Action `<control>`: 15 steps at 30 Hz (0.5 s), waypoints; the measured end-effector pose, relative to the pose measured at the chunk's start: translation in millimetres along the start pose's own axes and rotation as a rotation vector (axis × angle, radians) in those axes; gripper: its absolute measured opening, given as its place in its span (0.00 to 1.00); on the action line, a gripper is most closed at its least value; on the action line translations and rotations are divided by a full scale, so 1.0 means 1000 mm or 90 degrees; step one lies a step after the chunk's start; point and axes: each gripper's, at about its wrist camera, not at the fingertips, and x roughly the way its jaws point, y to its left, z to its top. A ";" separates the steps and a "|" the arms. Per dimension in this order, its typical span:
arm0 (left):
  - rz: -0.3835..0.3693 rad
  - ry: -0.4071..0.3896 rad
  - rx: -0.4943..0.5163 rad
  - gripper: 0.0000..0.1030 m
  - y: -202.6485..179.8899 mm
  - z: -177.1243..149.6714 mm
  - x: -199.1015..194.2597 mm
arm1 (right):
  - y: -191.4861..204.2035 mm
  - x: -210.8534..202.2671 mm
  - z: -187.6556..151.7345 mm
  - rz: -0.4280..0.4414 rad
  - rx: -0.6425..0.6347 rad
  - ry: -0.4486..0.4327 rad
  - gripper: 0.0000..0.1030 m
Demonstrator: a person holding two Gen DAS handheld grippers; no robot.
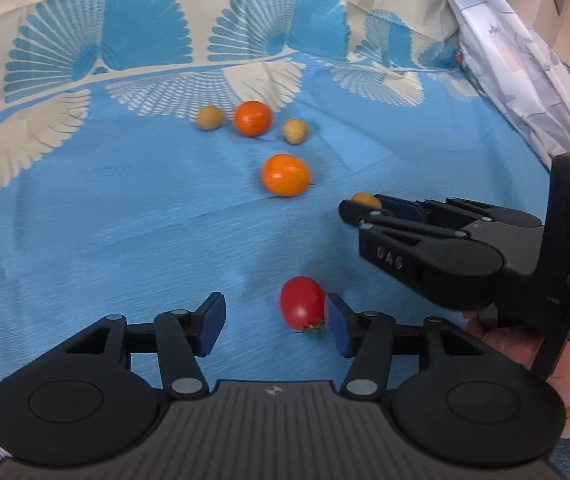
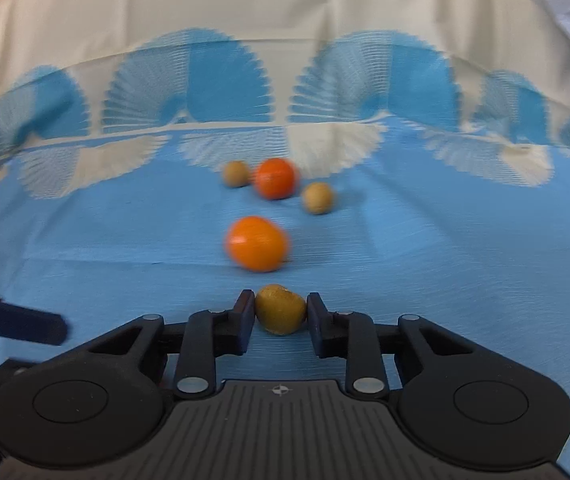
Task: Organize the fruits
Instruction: 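Grasp a red tomato with the left tool while the right grasps a yellow-brown fruit, then carry both fruits over the plate and open both tools to release them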
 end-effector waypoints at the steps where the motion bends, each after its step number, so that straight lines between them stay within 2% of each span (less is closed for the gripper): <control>1: -0.011 0.005 0.004 0.58 -0.003 0.001 0.003 | -0.010 -0.004 0.000 -0.014 0.022 -0.003 0.28; 5: -0.018 0.033 0.007 0.60 -0.015 0.002 0.022 | -0.041 -0.010 -0.005 -0.041 0.081 0.003 0.29; 7: -0.005 0.025 -0.007 0.66 -0.018 0.005 0.026 | -0.049 -0.009 -0.009 -0.032 0.103 0.000 0.29; 9: 0.010 0.019 -0.021 0.72 -0.023 0.009 0.028 | -0.047 -0.008 -0.010 -0.032 0.098 -0.003 0.29; 11: 0.012 0.015 -0.029 0.71 -0.026 0.012 0.030 | -0.045 -0.005 -0.011 -0.032 0.091 -0.007 0.31; 12: 0.011 0.016 -0.031 0.68 -0.026 0.013 0.032 | -0.047 -0.005 -0.011 -0.030 0.100 -0.008 0.30; 13: 0.017 0.012 -0.028 0.49 -0.027 0.012 0.032 | -0.049 -0.005 -0.010 -0.025 0.108 -0.011 0.31; 15: 0.024 0.010 -0.011 0.30 -0.028 0.012 0.030 | -0.050 -0.005 -0.011 -0.023 0.110 -0.013 0.31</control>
